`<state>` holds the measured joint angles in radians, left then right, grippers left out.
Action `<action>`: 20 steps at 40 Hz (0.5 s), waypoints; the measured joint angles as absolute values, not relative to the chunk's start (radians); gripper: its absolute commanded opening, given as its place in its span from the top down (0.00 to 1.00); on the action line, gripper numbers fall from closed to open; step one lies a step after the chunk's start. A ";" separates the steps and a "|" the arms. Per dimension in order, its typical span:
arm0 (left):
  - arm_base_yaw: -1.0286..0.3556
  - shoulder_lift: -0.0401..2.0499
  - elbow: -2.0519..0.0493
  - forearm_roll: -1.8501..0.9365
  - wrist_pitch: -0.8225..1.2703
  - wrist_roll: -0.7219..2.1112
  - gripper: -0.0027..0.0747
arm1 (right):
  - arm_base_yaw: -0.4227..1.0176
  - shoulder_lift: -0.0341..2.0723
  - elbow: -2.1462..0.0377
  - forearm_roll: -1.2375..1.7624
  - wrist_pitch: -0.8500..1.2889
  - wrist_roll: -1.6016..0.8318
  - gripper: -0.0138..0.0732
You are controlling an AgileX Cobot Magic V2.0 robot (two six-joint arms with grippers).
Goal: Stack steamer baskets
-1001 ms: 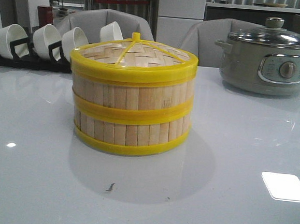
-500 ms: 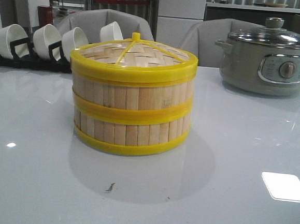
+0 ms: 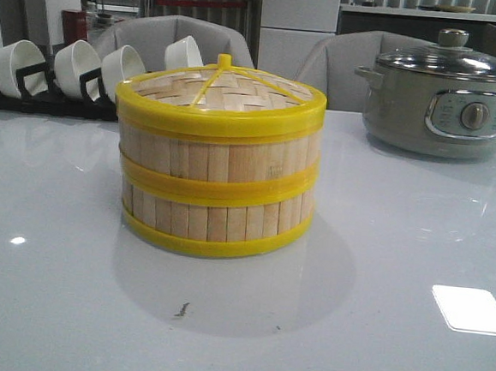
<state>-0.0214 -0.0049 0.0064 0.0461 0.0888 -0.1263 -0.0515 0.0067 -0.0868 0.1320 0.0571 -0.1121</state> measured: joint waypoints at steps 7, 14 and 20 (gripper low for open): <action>-0.021 -0.005 0.006 0.046 0.089 -0.126 0.83 | -0.051 -0.009 0.026 0.201 0.120 -0.090 0.77; -0.021 -0.005 0.006 0.046 0.089 -0.126 0.83 | -0.051 -0.011 0.030 0.221 0.184 -0.082 0.77; -0.021 -0.005 0.006 0.046 0.089 -0.126 0.83 | -0.051 -0.011 0.030 0.220 0.186 -0.080 0.77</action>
<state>-0.0214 -0.0049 0.0064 0.0461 0.0886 -0.1263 -0.0515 -0.0112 0.0299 0.2196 0.1860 -0.0803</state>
